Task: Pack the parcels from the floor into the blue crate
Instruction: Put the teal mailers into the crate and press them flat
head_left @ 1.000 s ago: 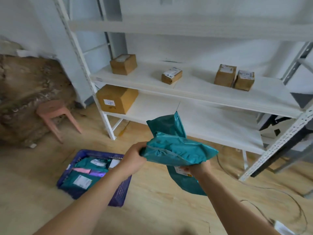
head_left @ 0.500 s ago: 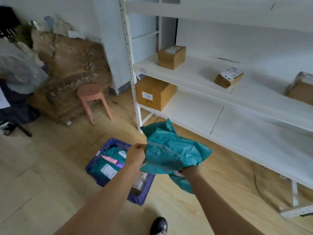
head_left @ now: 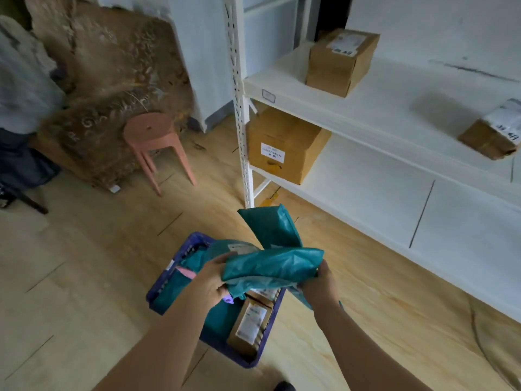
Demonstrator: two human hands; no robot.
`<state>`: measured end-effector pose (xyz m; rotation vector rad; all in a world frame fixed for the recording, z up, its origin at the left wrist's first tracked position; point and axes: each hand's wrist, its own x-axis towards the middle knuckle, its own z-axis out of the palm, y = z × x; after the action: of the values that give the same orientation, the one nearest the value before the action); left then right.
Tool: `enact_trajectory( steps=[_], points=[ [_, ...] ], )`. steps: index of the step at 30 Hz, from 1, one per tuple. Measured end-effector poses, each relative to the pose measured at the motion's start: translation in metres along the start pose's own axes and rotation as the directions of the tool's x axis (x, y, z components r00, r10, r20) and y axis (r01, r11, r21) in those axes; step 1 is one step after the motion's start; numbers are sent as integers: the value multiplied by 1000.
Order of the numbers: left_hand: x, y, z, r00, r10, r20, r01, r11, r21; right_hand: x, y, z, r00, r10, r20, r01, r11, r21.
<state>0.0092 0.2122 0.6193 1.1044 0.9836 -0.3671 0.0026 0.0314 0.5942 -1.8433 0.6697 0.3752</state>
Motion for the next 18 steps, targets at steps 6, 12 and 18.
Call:
enact_trajectory(
  steps=[6,12,18],
  points=[
    [79,7,-27,991,84,-102,-72,990,120,48,-14,57,987,97,-125,-102,994,-31],
    [164,6,-67,981,56,-187,-24,985,169,84,-29,141,945,71,-321,-133,975,-176],
    [252,-10,-125,977,35,-210,28,957,289,130,-12,233,941,-37,-336,-74,948,-311]
  ],
)
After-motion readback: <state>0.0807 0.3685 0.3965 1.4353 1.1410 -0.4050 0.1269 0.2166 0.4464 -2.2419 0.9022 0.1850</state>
